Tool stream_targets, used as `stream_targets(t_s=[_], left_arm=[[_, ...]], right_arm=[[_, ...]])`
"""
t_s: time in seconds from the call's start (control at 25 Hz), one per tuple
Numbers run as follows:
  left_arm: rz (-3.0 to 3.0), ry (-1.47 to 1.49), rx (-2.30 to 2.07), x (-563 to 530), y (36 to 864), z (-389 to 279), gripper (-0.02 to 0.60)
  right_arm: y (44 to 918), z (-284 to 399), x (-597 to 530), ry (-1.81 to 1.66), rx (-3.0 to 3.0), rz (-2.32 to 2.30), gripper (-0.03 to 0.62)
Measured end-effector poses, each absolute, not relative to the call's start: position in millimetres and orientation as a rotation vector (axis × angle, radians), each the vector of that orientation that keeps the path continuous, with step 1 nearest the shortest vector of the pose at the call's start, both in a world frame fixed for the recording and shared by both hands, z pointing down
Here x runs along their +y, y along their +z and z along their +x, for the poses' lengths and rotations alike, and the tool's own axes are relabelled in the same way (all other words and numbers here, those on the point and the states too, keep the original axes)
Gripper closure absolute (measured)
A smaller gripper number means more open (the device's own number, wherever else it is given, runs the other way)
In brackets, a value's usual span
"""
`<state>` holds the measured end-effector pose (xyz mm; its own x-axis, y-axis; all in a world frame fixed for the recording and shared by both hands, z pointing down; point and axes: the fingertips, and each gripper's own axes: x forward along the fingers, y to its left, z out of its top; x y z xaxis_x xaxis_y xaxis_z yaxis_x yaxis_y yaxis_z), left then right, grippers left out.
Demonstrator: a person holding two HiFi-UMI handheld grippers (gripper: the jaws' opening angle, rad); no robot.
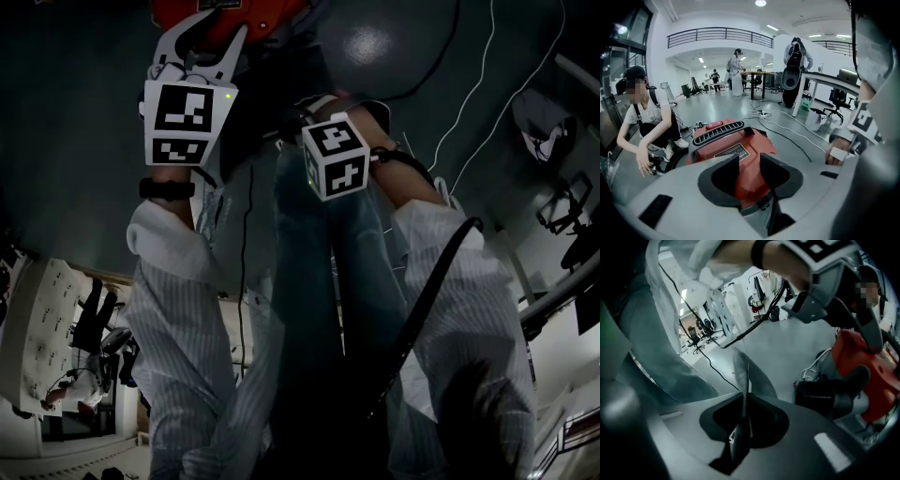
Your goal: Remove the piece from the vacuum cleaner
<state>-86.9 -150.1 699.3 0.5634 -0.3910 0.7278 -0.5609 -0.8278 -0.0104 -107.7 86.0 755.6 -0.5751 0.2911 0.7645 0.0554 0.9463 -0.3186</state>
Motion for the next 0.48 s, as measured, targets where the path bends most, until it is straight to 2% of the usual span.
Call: stream_targets(t_s=[0.28,0.32,0.44,0.48], left_arm=[[2.55,1.091,-0.835,-145,687,-87,0.451],[2.541,1.043,-0.853,-143,677,-88,0.462],[2.485,0.853,-0.947,-131,626,-97,0.572],[2.461,0.784,-0.99,-127,603,-101,0.578]], right_arm=[[741,-102,97,0.579,-2.231,0.051,0.566],[733,-99,91,0.6,-2.248,0.101,0.566],[690,-81,71,0.659,-2.302,0.276,0.566],[671,-73,64,0.675,-2.32,0.339,0.566]])
